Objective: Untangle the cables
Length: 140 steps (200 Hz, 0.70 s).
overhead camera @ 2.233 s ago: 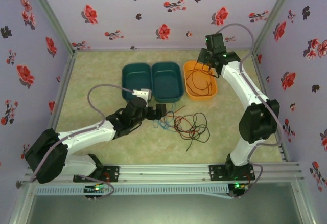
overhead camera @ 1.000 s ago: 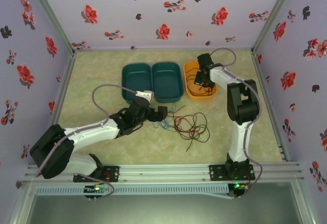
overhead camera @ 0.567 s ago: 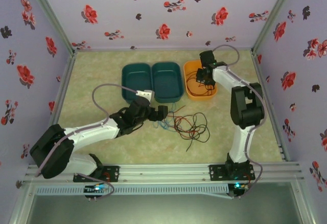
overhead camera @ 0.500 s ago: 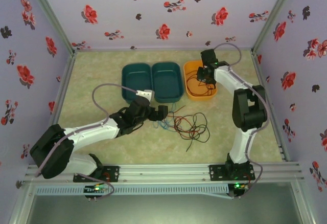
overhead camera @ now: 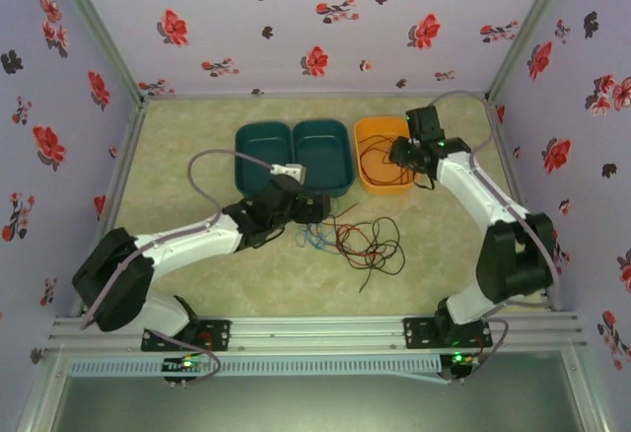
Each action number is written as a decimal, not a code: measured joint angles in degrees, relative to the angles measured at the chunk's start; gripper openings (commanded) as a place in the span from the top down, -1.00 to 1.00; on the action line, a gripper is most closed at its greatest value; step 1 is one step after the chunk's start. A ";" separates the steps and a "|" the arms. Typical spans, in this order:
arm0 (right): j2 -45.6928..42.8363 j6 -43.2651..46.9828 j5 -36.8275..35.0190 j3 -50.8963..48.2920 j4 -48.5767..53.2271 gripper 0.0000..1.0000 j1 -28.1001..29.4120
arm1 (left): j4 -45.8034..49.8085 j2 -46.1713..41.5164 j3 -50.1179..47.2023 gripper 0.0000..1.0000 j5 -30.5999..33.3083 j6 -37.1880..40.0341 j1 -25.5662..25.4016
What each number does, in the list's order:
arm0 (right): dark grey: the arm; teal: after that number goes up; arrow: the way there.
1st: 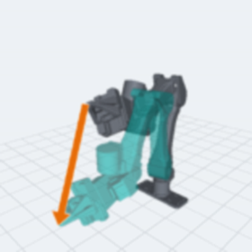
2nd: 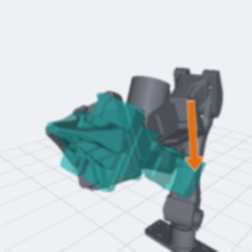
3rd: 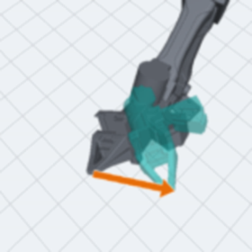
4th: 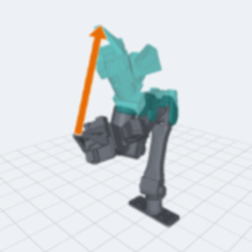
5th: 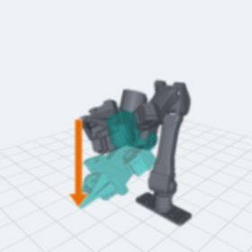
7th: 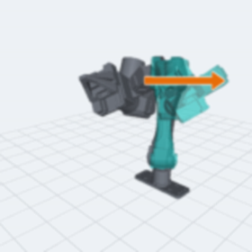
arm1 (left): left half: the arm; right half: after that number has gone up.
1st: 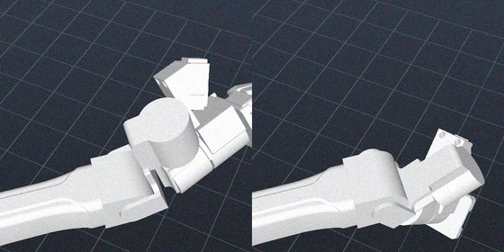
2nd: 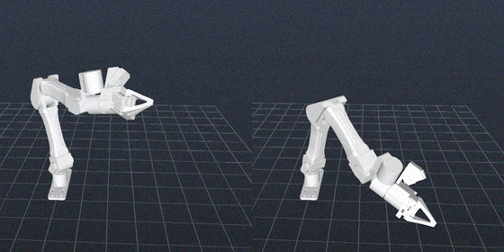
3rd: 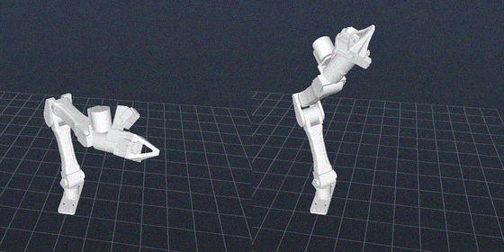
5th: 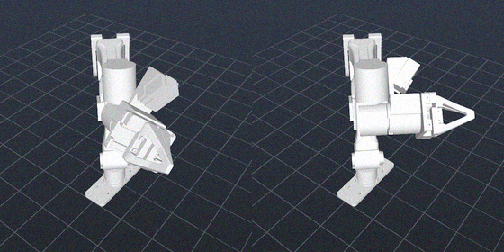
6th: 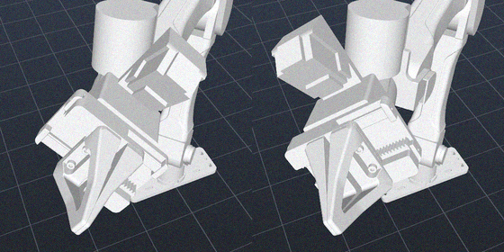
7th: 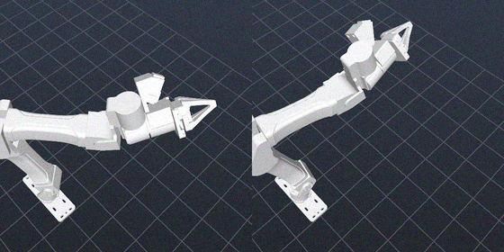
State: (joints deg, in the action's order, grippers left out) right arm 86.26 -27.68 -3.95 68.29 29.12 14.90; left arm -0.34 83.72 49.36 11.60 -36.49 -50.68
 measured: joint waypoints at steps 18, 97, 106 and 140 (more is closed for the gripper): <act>-5.86 -0.11 0.28 -4.59 -0.61 0.15 0.55 | 2.64 3.15 3.26 -0.99 -0.22 0.00 -0.02; -16.24 -5.01 -0.35 -15.74 0.26 0.25 12.74 | 7.37 11.28 5.75 -0.81 -3.23 -1.07 -0.13; -16.06 -5.77 -0.33 -16.09 0.31 0.27 14.14 | 7.28 11.82 5.66 -0.76 -3.72 -1.27 -0.13; -12.33 -7.43 -0.20 -16.02 0.22 0.34 18.62 | 6.45 13.22 4.13 -0.52 -5.27 -2.73 -0.17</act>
State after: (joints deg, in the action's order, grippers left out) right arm 73.93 -35.11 -4.14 52.27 29.34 33.52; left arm 6.11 96.95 53.49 6.33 -39.22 -50.85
